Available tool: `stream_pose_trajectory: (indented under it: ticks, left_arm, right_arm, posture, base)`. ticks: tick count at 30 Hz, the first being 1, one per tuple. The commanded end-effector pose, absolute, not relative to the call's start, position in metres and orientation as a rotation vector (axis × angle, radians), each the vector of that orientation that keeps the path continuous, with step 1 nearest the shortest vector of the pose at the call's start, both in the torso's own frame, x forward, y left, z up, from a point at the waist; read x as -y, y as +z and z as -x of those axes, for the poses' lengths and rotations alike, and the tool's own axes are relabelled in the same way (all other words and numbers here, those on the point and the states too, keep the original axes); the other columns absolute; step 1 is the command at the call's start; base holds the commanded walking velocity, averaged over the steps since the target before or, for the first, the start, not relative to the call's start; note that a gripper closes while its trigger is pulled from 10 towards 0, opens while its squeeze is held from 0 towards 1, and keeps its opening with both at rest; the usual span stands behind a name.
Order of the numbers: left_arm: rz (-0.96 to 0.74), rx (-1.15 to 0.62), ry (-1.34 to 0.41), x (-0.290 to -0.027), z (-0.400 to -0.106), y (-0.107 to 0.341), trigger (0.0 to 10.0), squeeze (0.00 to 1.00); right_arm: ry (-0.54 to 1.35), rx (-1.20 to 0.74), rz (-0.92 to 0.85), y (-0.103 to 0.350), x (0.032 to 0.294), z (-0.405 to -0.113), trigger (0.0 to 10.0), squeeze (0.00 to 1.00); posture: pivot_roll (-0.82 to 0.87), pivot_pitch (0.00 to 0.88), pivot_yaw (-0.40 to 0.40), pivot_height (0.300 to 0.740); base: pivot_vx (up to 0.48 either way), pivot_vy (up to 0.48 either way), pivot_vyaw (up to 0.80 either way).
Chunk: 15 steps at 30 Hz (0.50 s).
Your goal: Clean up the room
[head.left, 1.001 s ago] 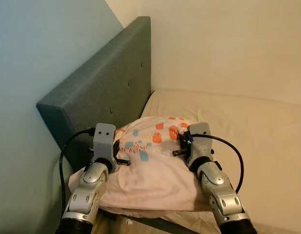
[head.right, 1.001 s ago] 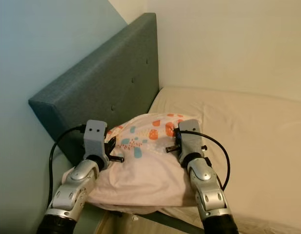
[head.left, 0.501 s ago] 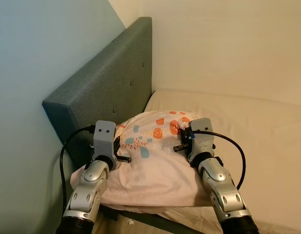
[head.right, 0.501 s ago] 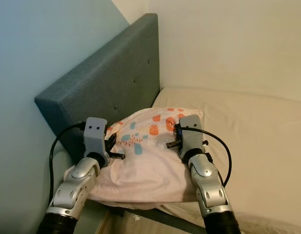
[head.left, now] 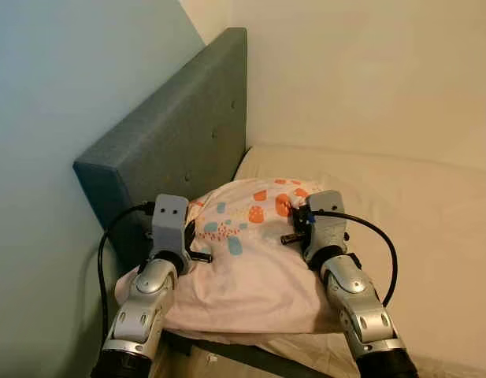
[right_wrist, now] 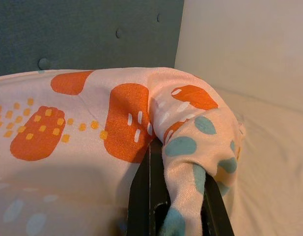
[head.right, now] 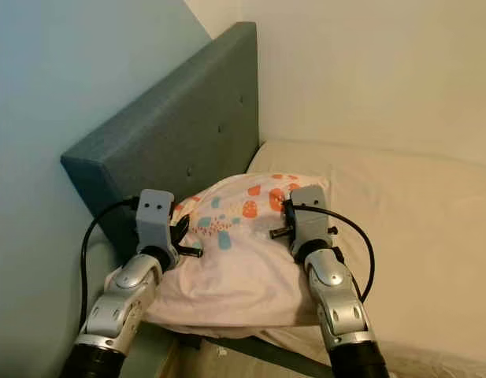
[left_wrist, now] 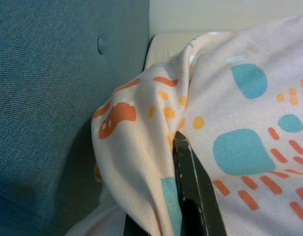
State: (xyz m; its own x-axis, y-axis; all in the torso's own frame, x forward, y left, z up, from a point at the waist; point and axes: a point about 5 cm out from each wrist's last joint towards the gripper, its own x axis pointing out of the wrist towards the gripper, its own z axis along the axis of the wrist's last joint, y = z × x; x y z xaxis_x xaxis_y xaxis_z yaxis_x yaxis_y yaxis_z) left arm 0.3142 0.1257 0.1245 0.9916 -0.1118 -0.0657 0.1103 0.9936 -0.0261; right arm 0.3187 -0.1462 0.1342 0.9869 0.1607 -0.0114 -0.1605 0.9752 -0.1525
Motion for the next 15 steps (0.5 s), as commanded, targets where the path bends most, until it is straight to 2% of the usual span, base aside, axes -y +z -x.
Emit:
stream_pose_trajectory:
  ticks: [1,11,15]
  left_arm:
    - [0.005,-0.012,-0.062,-0.1378,-0.3136,0.1332,10.0,0.0]
    - [-0.001,-0.006,-0.074,-0.1354,-0.3137,0.1335,10.0,0.0]
    - [-0.001,-0.006,-0.073,-0.1356,-0.3144,0.1336,10.0,0.0]
  right_arm:
    - [0.083,0.072,0.163,0.1468,0.1597,-0.319,10.0,0.0]
    - [0.079,0.072,0.154,0.1457,0.1589,-0.3183,10.0,0.0]
    - [0.073,0.075,0.142,0.1458,0.1597,-0.3182,10.0,0.0]
  posture:
    - [-0.13,0.065,0.043,0.677]
    - [-0.13,0.064,0.044,0.677]
    - [-0.13,0.064,0.044,0.662]
  base:
    - [0.0,0.0,0.0]
    - [0.0,0.0,0.0]
    - [0.0,0.0,0.0]
